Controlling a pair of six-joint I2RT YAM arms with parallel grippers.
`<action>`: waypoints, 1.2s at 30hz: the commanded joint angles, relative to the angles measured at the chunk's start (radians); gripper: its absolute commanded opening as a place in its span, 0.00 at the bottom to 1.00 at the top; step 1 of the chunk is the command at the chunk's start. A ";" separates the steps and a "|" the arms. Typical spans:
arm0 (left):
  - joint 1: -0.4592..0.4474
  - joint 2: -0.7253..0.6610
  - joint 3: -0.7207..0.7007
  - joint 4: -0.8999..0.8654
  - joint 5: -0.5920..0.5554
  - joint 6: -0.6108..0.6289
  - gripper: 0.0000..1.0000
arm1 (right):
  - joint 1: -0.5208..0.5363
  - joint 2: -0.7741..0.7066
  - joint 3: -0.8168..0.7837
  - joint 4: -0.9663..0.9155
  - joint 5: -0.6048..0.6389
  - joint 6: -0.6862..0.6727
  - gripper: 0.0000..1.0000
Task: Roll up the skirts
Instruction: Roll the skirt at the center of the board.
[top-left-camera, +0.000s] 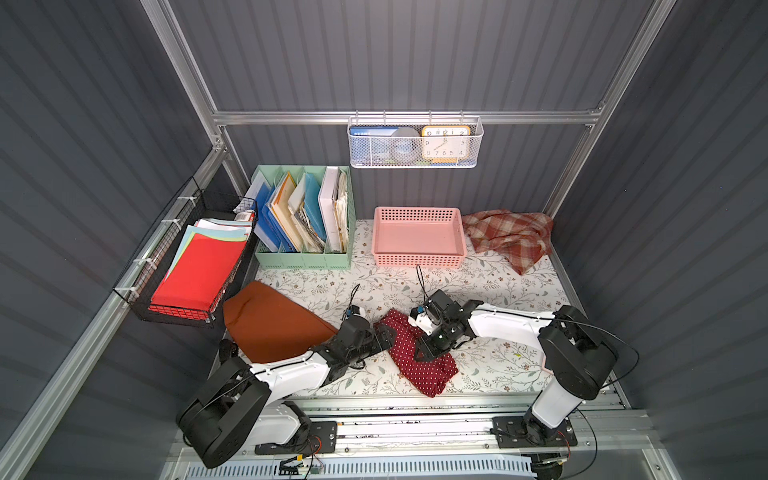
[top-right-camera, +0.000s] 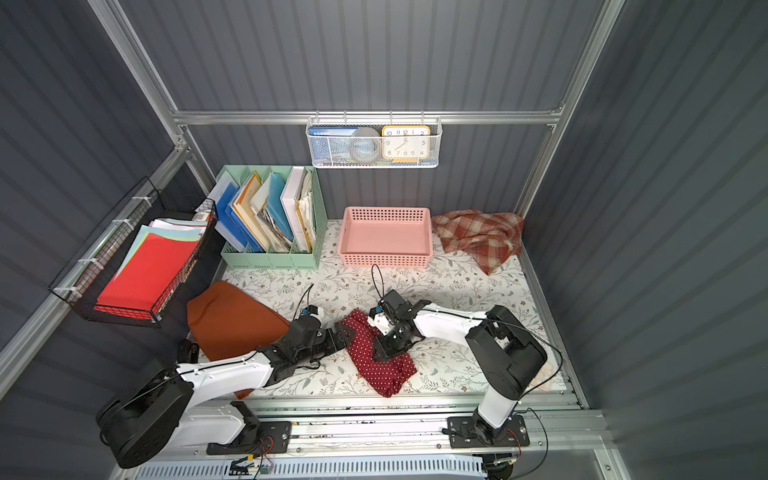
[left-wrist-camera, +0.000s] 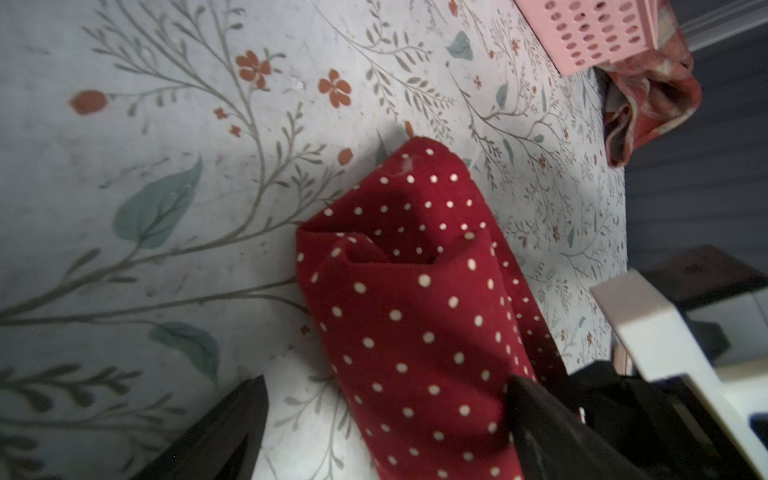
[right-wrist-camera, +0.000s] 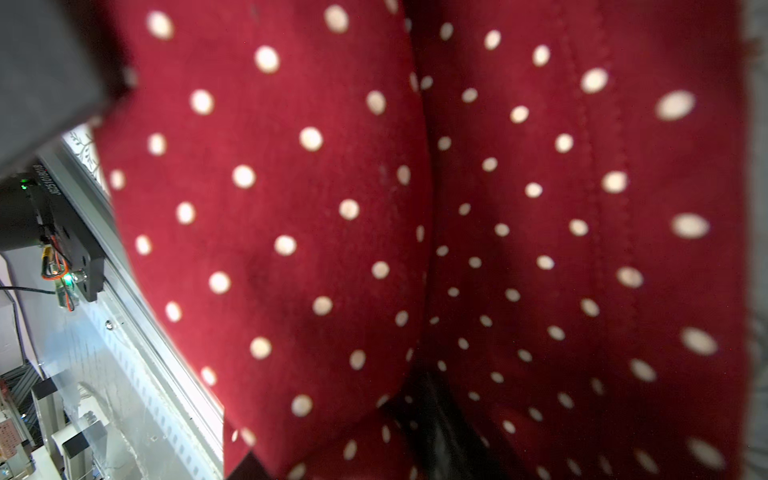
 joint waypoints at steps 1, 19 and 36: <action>-0.006 0.054 -0.007 0.081 -0.090 -0.013 0.92 | 0.001 0.013 -0.006 -0.017 0.065 0.000 0.44; -0.028 0.180 -0.028 0.316 -0.108 0.004 0.00 | 0.025 -0.080 -0.022 -0.103 0.290 0.065 0.51; -0.148 0.095 0.072 -0.014 -0.241 -0.064 0.00 | 0.604 -0.299 0.074 -0.372 1.030 0.245 0.65</action>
